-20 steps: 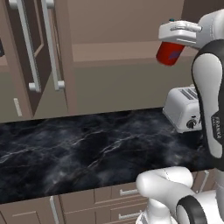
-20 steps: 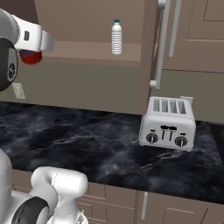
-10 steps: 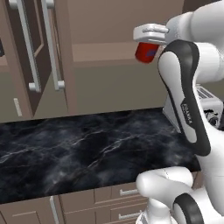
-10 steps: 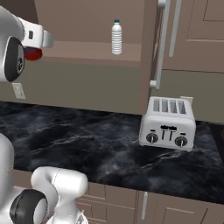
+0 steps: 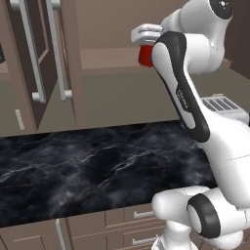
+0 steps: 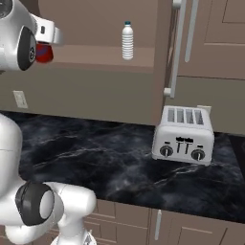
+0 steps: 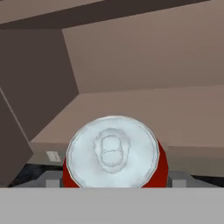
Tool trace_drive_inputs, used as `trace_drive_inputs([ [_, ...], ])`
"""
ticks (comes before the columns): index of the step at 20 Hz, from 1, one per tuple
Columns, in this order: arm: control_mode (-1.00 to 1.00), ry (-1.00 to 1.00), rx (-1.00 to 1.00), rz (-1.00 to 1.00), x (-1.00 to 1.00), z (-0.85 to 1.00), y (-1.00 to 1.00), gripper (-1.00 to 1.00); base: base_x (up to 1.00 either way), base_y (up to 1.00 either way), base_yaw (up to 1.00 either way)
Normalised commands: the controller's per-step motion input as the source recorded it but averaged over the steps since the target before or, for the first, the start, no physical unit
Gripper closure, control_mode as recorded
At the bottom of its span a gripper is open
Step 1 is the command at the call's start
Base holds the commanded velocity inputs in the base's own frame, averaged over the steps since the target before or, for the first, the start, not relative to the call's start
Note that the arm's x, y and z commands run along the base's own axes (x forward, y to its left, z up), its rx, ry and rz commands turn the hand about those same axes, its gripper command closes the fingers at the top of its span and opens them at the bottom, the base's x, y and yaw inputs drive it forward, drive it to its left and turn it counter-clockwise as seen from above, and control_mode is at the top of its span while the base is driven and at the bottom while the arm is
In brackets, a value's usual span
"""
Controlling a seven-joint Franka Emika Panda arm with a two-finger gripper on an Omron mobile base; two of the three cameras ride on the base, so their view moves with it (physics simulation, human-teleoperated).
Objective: Sort all alcoholic drinks to one cabinet, and non-alcoholic drinks to the other.
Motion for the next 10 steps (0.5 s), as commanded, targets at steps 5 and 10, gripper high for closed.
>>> trace_drive_inputs([
  [5,-1.00,0.02,-0.03,0.00,0.71,0.00,0.03,1.00,0.00,0.00,0.00],
  [10,-1.00,0.00,-0.01,0.00,0.52,-0.05,0.00,1.00,0.00,0.00,0.00],
])
